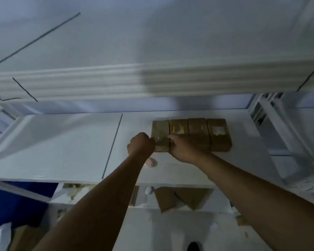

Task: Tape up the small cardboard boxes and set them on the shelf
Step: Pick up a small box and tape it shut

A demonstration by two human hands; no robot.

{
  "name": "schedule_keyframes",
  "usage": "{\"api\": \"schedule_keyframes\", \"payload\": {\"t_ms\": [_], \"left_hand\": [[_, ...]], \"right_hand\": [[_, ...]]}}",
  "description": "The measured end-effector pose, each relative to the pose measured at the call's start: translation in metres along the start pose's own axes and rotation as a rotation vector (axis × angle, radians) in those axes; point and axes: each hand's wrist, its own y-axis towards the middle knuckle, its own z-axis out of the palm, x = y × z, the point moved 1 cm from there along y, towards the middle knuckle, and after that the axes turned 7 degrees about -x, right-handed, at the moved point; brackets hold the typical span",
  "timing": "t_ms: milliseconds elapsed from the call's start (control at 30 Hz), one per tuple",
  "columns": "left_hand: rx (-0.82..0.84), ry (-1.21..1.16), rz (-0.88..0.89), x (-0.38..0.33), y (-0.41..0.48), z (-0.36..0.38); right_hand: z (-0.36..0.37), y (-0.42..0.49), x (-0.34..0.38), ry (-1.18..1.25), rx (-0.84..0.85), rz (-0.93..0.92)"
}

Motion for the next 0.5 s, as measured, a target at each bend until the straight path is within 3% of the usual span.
{"api": "schedule_keyframes", "payload": {"t_ms": [167, 300, 500], "left_hand": [[0.224, 0.019, -0.127, 0.006, 0.018, 0.039], [0.12, -0.134, -0.116, 0.019, 0.019, 0.056], [0.051, -0.444, -0.151, 0.042, 0.016, 0.057]], "right_hand": [[0.047, 0.003, 0.001, -0.064, 0.071, 0.029], [0.057, 0.004, -0.006, -0.007, 0.114, 0.046], [0.05, -0.002, -0.012, 0.304, 0.168, 0.236]]}}
